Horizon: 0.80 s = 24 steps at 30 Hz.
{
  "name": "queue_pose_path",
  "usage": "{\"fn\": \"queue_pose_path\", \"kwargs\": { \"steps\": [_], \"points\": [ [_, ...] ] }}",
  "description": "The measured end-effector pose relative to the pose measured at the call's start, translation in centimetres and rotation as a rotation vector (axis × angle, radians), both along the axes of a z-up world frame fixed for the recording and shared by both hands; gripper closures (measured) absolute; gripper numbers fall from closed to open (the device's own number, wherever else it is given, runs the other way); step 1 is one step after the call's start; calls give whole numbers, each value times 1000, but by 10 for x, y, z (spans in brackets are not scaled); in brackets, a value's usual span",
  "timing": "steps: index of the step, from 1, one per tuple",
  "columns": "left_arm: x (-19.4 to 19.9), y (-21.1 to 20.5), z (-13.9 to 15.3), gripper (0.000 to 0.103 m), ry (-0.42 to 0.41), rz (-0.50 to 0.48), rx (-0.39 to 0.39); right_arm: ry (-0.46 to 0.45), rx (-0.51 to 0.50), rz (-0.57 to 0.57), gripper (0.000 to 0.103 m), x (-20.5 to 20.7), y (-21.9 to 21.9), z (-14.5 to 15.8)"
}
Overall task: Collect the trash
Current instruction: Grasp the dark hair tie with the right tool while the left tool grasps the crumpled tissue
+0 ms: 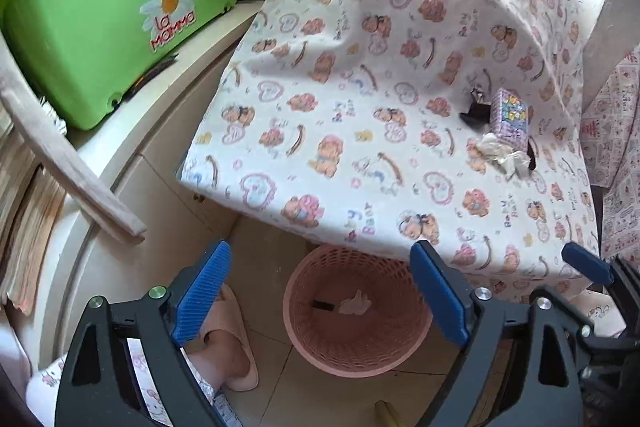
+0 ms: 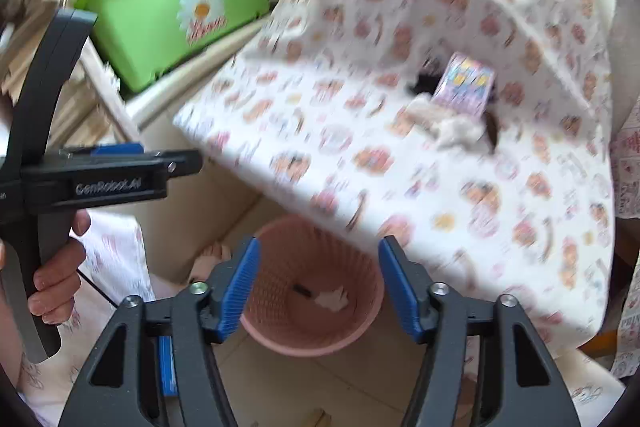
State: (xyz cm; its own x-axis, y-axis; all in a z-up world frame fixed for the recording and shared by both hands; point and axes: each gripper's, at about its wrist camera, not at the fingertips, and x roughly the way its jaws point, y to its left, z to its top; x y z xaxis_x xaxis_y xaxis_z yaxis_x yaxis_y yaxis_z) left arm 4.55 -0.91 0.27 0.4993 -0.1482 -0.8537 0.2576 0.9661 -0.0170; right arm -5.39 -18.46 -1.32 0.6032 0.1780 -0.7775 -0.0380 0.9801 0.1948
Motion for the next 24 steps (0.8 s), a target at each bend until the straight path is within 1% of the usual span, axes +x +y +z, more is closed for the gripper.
{"fn": "queue_pose_path", "kwargs": {
  "steps": [2, 4, 5, 6, 8, 9, 11, 13, 16, 18, 20, 22, 24],
  "points": [
    [9, -9, 13, 10, -5, -36, 19, -29, 9, -22, 35, 7, -17, 17],
    [19, -19, 21, 10, 12, -53, -25, -55, -17, -53, 34, 17, -33, 31],
    [25, -22, 24, 10, 22, -58, -37, -65, -31, -75, 35, 23, -40, 38],
    [32, -28, 26, 10, 18, -63, -31, -74, -36, -96, 35, 29, -49, 45],
    [41, -35, 34, 9, -35, -57, 1, -94, -27, -125, 33, 39, -67, 53],
    [44, -36, 37, 6, -58, -48, 8, -96, -24, -132, 33, 46, -73, 56],
    [53, -34, 38, 3, -83, -36, -13, -96, -28, -144, 32, 57, -86, 56],
    [60, -33, 33, 3, -88, -26, -21, -95, -45, -154, 32, 67, -95, 54],
    [66, -31, 16, 2, -79, 0, -1, -87, -48, -185, 32, 77, -108, 39],
    [68, -31, 4, 2, -67, 15, 15, -73, -28, -213, 32, 80, -116, 24],
    [70, -34, -5, 2, -59, 22, 15, -31, -11, -241, 32, 82, -123, 9],
    [73, -38, -10, 2, -42, 16, -18, 11, 26, -239, 32, 87, -130, 0],
    [76, -45, -9, 3, -54, 25, -10, 32, 73, -224, 32, 92, -138, -4]
  ]
}}
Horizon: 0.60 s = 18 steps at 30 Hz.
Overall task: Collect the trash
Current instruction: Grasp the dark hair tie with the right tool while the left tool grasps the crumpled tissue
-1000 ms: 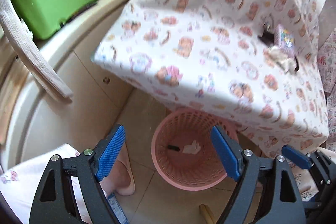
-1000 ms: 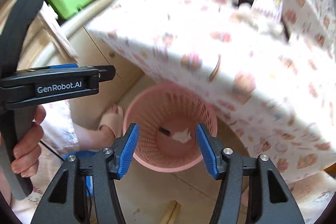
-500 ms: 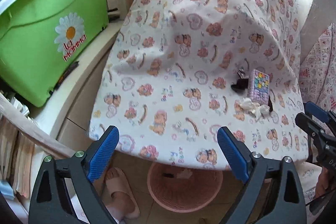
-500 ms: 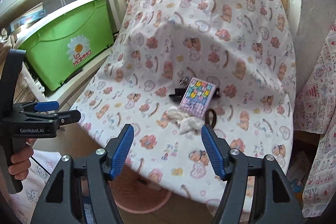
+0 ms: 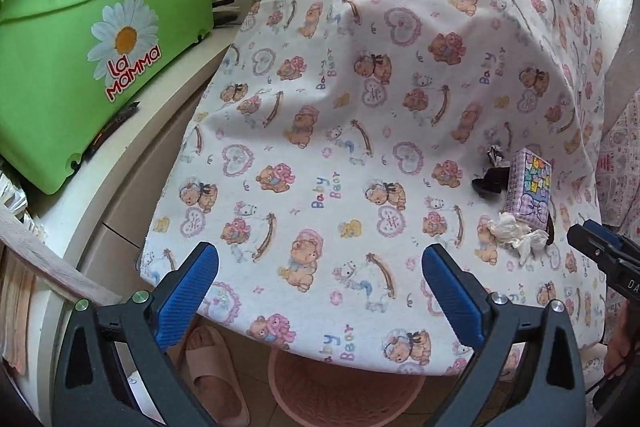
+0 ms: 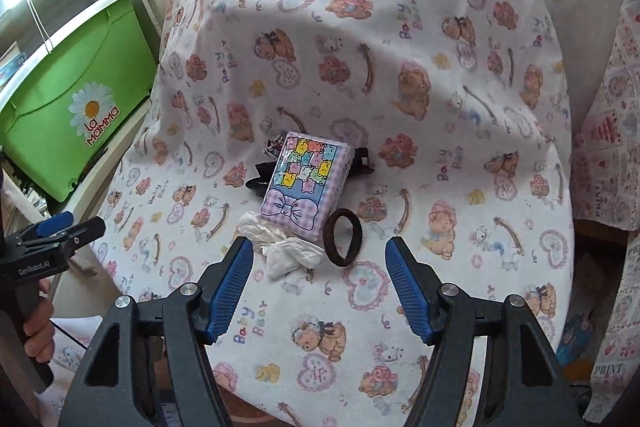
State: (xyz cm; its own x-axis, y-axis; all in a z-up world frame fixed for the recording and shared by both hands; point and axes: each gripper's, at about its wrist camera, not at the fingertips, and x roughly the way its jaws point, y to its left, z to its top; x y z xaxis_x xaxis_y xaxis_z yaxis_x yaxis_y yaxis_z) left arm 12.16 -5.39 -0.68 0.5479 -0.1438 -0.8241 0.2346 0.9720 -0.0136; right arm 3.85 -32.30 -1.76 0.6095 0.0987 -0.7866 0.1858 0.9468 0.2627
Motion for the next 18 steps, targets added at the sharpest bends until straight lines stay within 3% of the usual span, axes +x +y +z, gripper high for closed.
{"fn": "queue_pose_path", "kwargs": {
  "steps": [3, 4, 5, 9, 11, 15, 16, 18],
  "points": [
    [2, -7, 1, 7, -37, 9, 13, 31, 20, -18, 37, 6, -10, -8],
    [3, -8, 1, 9, -42, 3, -3, 41, 34, -17, 44, 8, -12, -11],
    [3, -9, 1, 15, -38, -5, -19, 52, 51, -13, 50, 10, -13, -14],
    [6, -15, -4, 31, -20, -10, -19, 77, 100, -12, 57, 19, -16, -23],
    [7, -16, -6, 31, -18, -2, -27, 90, 98, -14, 64, 23, -16, -28],
    [6, -19, -3, 30, -41, -3, -30, 113, 101, -20, 66, 29, -16, -34],
    [5, -20, -1, 29, -53, -11, -29, 118, 103, -15, 72, 29, -16, -36],
    [3, -22, 2, 13, -75, -39, -37, 121, 99, -2, 80, 30, -13, -37]
  ]
}}
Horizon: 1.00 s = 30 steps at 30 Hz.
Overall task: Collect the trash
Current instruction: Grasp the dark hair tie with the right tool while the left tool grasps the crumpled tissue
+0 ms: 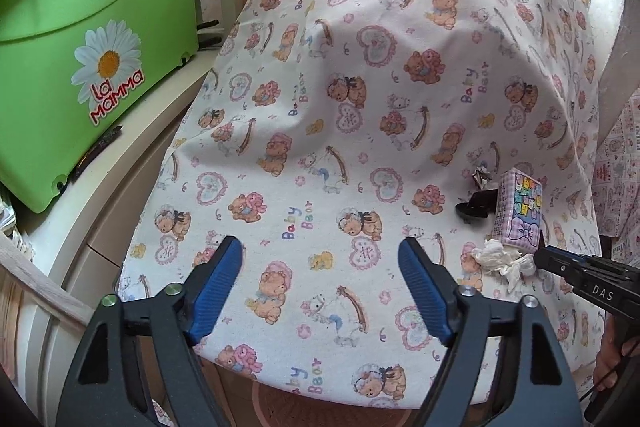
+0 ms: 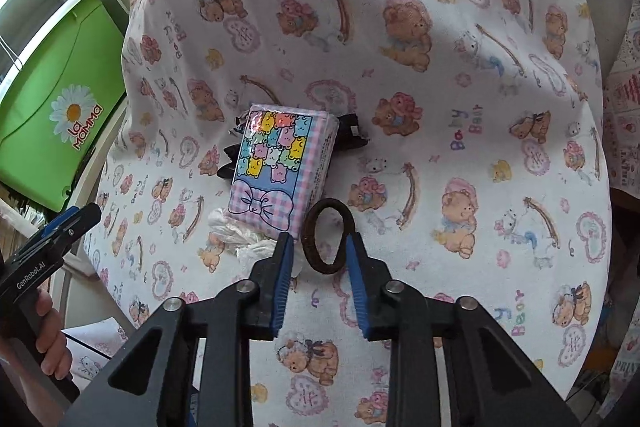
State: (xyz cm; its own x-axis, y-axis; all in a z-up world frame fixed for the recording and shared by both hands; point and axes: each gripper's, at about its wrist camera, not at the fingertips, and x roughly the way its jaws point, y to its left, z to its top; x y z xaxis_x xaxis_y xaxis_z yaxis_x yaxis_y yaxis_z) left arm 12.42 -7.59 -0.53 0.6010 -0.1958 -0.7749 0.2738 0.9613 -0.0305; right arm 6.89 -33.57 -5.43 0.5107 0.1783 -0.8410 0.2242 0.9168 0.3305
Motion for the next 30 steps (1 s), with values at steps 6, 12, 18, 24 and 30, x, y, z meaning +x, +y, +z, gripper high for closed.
{"fn": "queue_pose_path", "kwargs": {
  "steps": [6, 12, 18, 24, 30],
  "points": [
    [-5, -15, -6, 7, 8, -50, 20, -50, -108, 20, 98, -6, 10, 13],
    [-4, -40, -29, 51, 127, -107, 11, -97, -124, 0, 98, -14, 3, 30],
    [-9, -78, -36, 59, 188, -208, -87, -77, -111, -38, 98, -18, -8, 28],
    [-15, -109, -50, 59, 170, -249, -48, -93, -120, -48, 98, -22, -14, 33],
    [-10, -122, -54, 73, 167, -276, -60, -92, -110, -49, 97, -22, -17, 34]
  ]
}}
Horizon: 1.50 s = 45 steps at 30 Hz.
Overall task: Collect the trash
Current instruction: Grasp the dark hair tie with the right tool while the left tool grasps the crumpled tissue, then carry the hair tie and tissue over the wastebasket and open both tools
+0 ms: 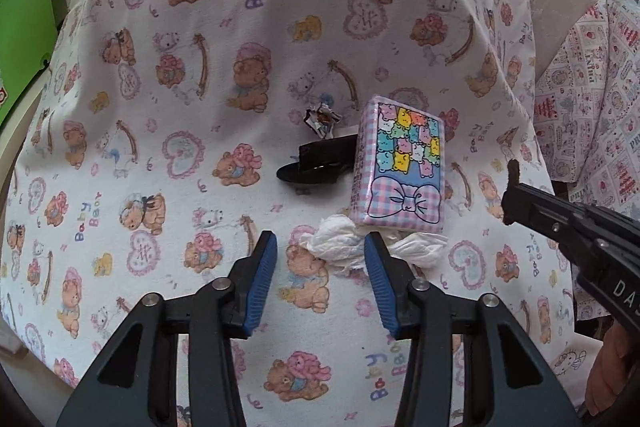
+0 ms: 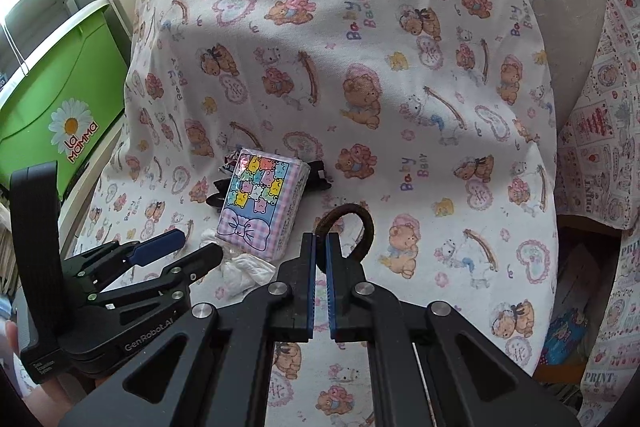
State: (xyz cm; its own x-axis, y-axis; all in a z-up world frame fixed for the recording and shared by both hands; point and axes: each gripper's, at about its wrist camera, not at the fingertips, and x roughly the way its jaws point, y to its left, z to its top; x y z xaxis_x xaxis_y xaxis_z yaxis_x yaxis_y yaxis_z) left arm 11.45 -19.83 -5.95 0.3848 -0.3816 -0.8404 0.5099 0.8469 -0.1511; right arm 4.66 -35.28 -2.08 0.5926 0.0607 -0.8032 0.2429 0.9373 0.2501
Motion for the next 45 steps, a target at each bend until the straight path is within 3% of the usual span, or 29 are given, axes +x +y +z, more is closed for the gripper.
{"fn": "queue_pose_path", "kwargs": {
  "steps": [2, 4, 13, 20, 28, 33, 35, 38, 40, 43, 45],
  "points": [
    [-1, -4, 1, 89, 9, -11, 7, 2, -11, 7, 97, 0, 3, 0],
    [-3, -2, 5, 96, 6, -4, -4, -4, -23, 13, 97, -1, 5, 2],
    [-16, 27, 35, 96, -42, -24, -29, -16, -15, 14, 97, -6, 4, 5],
    [-17, 65, 45, 96, -36, 34, -29, -21, -4, 4, 98, -9, 6, 4],
    [-18, 86, 50, 96, -58, 102, 29, -43, -16, 45, 98, -10, 23, 7],
    [-35, 106, 75, 96, -70, 126, 11, -68, 21, 78, 98, -20, 37, 14],
    [-44, 112, 84, 96, -91, 145, 37, -119, 40, 124, 98, -32, 50, 26],
    [-54, 123, 86, 96, -50, 143, 30, -165, 19, 196, 98, -45, 75, 38],
    [-59, 129, 81, 95, -12, 150, 34, -168, 78, 229, 98, -48, 85, 39],
    [-69, 139, 70, 95, -2, 218, 123, -178, 114, 247, 98, -59, 101, 40],
    [-73, 152, 62, 95, 53, 258, 93, -176, 146, 266, 97, -69, 112, 39]
  ]
}}
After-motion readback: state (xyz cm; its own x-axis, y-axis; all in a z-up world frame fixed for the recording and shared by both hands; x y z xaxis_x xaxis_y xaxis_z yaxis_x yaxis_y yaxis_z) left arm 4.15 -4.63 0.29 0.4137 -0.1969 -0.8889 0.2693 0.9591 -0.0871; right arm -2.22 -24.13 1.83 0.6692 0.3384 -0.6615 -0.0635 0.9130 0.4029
